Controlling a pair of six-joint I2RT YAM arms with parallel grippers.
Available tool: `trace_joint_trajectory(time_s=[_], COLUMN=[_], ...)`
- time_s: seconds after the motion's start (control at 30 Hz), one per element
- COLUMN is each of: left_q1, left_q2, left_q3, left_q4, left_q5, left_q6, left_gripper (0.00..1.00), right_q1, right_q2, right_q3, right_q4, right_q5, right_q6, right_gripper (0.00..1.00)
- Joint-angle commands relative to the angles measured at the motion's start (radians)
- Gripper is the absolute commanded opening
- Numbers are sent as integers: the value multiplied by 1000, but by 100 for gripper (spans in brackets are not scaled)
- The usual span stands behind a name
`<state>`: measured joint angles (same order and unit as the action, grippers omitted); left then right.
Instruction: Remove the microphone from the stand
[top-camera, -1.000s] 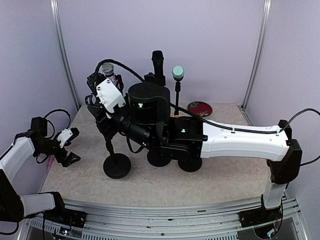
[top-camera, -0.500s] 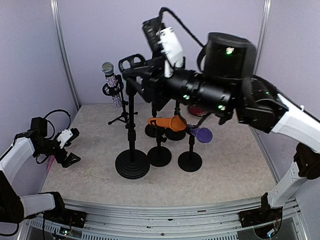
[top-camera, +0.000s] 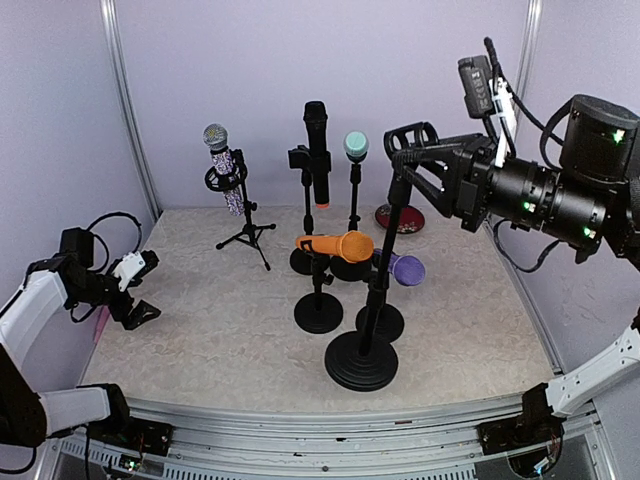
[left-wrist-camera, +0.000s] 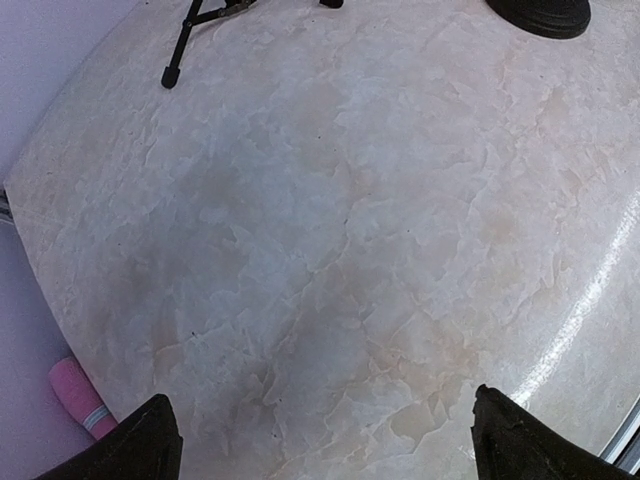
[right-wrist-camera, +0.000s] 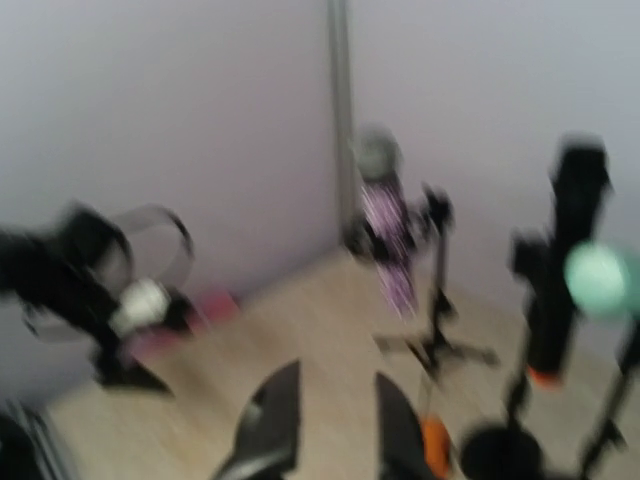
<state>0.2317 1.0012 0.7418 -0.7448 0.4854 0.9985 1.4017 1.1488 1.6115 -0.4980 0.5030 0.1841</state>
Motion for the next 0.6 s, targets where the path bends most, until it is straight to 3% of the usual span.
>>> trace_joint_trajectory(time_s=[0.0, 0.37, 0.57], left_q1=[-14, -45, -53], left_q2=[-12, 4, 15], left_q3=[36, 57, 54], left_q4=[-29, -34, -28], left_q5=[-3, 0, -1], left_q6=[-2, -13, -17], left_gripper=[98, 98, 98], right_q1=[0, -25, -192], right_q2=[-99, -154, -165], right_q3=[-34, -145, -229], right_q4=[-70, -251, -198], right_q5=[149, 415, 431], right_q6=[91, 160, 105], right_gripper=[0, 0, 0])
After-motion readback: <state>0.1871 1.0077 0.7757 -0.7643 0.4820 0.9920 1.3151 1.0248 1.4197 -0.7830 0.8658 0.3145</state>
